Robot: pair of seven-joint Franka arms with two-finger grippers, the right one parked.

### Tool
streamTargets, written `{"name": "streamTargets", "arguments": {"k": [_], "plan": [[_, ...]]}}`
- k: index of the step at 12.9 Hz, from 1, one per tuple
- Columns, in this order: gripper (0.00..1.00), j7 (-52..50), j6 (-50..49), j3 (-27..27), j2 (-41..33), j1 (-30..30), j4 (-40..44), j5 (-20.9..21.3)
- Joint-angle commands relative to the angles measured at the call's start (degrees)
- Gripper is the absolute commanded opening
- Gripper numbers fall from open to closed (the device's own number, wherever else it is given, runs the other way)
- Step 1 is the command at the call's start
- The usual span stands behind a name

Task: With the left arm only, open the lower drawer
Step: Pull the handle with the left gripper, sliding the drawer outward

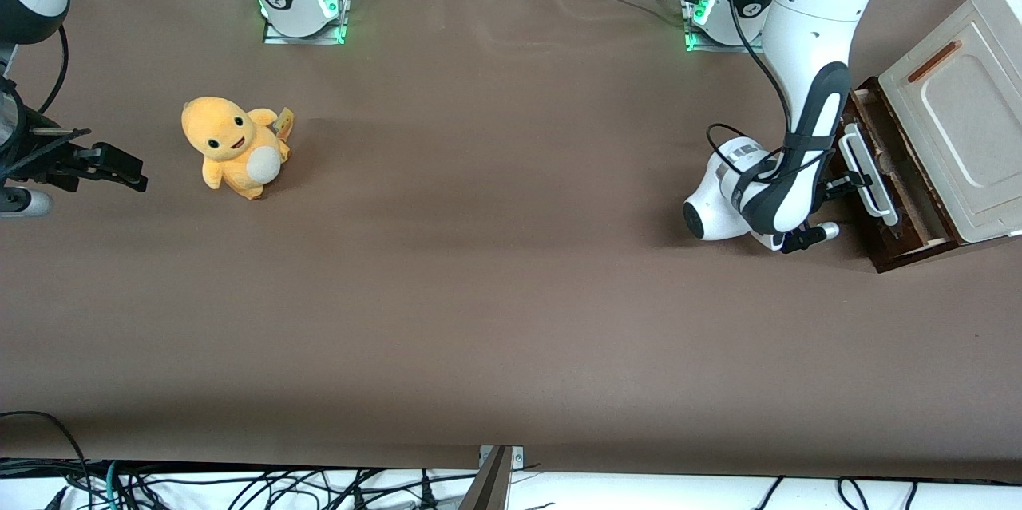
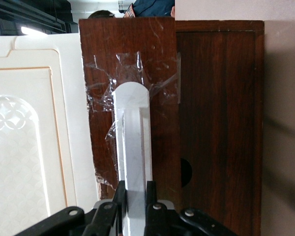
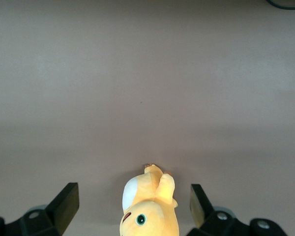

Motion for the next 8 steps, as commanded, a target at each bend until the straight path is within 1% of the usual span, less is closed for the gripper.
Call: {"name": "streamTargets", "arguments": {"k": [1,8], "plan": [[0.18,1.37,-4.17,-0.32,-1.34,-2.22,0.46,-3.38],[0.18,1.37,-4.96,-0.32,-0.98,-2.66,1.16,-4.26]]}}
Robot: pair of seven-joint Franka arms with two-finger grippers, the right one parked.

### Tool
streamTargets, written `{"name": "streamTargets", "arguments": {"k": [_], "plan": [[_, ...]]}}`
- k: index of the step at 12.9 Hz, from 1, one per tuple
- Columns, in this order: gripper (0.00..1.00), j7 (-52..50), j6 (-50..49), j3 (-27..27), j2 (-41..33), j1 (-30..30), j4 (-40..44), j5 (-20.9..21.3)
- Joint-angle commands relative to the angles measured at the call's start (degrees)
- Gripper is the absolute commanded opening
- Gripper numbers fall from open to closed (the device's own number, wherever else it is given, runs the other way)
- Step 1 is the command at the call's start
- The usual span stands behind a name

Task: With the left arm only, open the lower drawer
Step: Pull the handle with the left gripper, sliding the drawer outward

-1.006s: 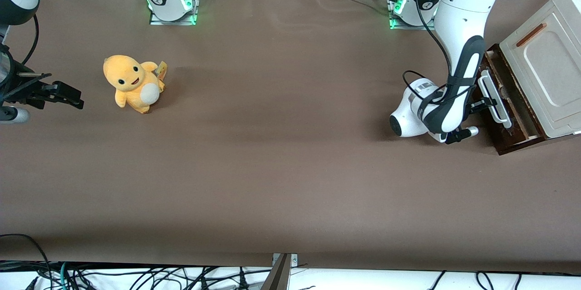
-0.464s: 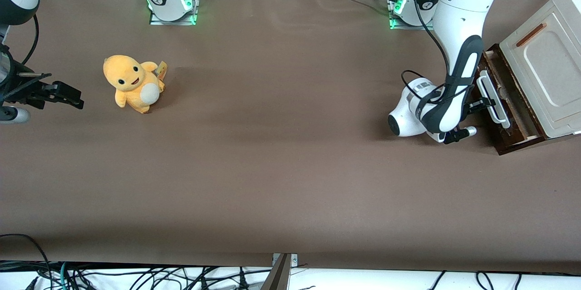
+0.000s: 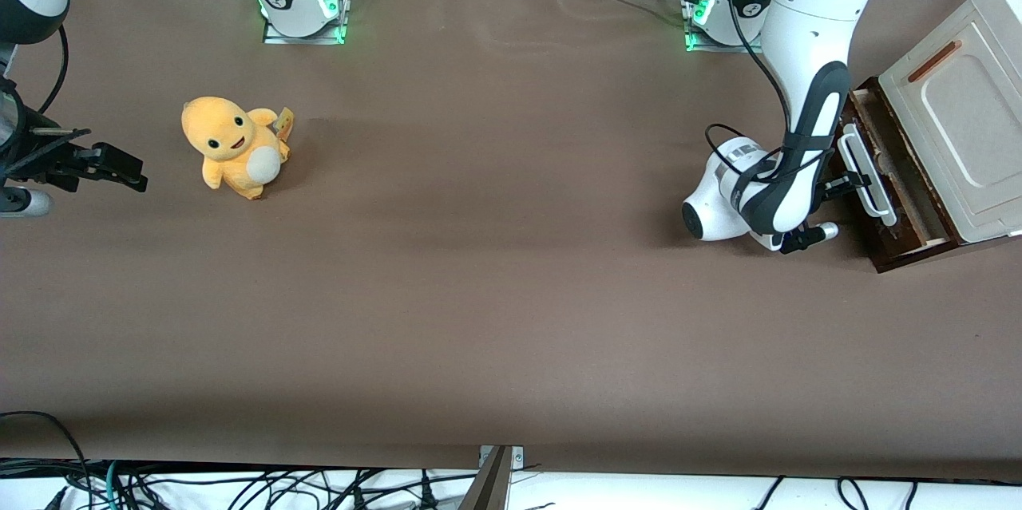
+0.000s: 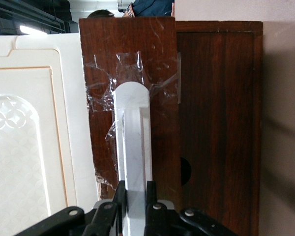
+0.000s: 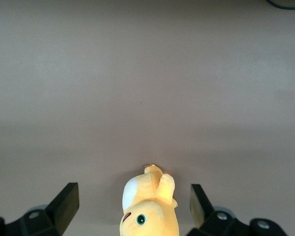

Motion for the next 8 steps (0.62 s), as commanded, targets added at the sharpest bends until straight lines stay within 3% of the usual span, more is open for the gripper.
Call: {"name": "streamTargets", "arguments": {"k": [1,8], "plan": [[0.18,1.37,-4.88,-0.33,-0.9,-2.72,1.32,-4.12],[0.18,1.37,-5.41,-0.33,-0.81,-3.25,1.41,-4.91]]}}
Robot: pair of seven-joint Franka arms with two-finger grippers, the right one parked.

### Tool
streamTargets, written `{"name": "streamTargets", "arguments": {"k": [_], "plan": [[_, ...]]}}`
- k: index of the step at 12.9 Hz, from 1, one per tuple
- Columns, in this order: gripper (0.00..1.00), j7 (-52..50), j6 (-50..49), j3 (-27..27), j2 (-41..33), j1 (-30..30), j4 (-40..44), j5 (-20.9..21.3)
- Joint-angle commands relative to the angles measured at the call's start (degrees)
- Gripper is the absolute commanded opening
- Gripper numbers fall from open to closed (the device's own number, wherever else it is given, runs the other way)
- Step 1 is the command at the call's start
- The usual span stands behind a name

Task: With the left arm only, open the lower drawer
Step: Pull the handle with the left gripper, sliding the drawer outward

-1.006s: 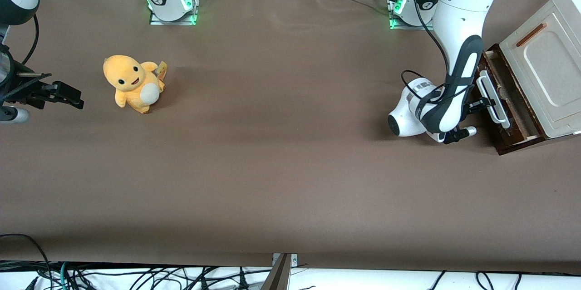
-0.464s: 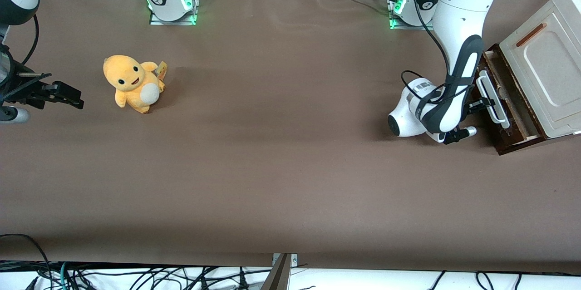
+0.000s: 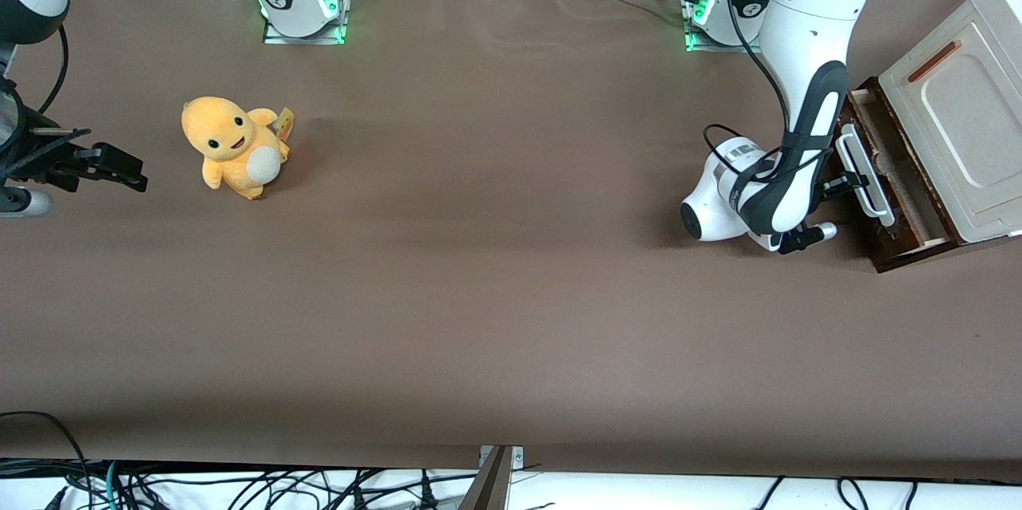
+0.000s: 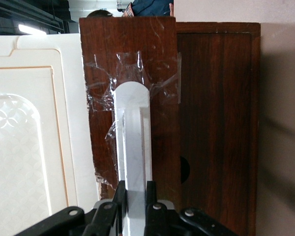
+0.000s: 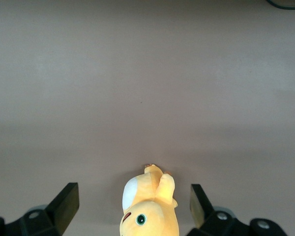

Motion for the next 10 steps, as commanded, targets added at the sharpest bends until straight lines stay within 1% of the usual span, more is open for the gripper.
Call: {"name": "streamTargets", "arguments": {"k": [1,4,10], "plan": [[0.18,1.37,-5.3,-0.36,-0.86,-2.99,1.37,-4.43],[0.18,1.28,-5.39,-0.36,-0.5,-3.61,1.64,-5.31],[0.18,1.37,-5.91,-0.36,-0.33,-3.78,1.99,-5.31]]}}
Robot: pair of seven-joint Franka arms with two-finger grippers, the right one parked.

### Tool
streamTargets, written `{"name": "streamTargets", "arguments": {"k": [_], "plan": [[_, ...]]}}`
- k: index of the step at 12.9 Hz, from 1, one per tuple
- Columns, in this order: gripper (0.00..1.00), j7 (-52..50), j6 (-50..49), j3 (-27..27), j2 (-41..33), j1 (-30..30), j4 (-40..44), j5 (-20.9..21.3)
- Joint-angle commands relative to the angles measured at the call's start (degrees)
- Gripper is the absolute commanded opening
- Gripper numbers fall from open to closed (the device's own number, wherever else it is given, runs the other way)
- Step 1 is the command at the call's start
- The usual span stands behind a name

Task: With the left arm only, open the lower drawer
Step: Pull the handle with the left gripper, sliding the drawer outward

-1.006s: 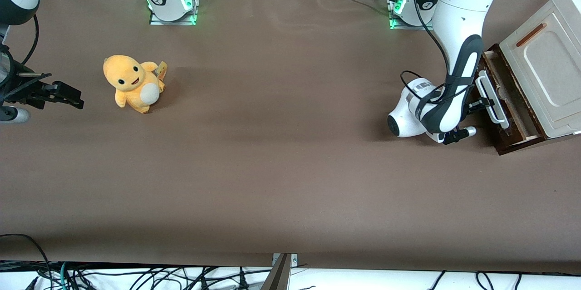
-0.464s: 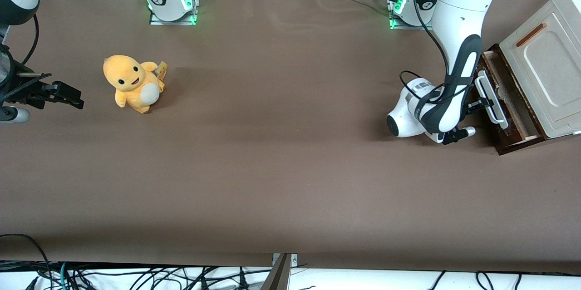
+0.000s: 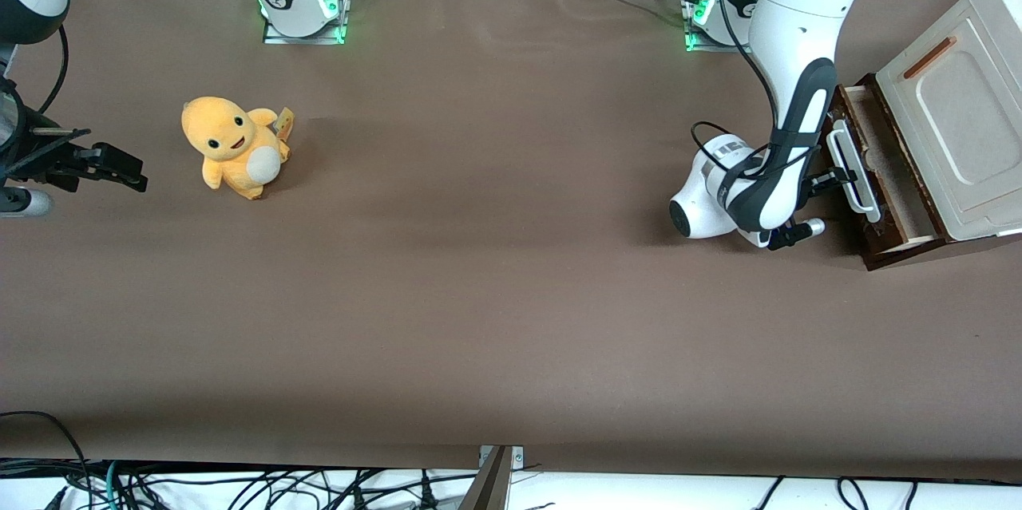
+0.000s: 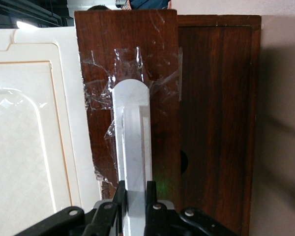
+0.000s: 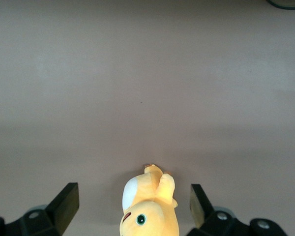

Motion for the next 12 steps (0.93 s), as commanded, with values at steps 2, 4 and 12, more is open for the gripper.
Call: {"name": "streamTargets", "arguments": {"k": [2,4,12], "plan": [[0.18,1.41,-4.36,-0.28,-0.51,-1.82,1.65,-2.82],[0.18,1.41,-4.36,-0.28,-0.51,-2.08,1.65,-2.82],[0.18,1.41,-4.98,-0.28,-0.25,-2.44,2.44,-3.7]]}}
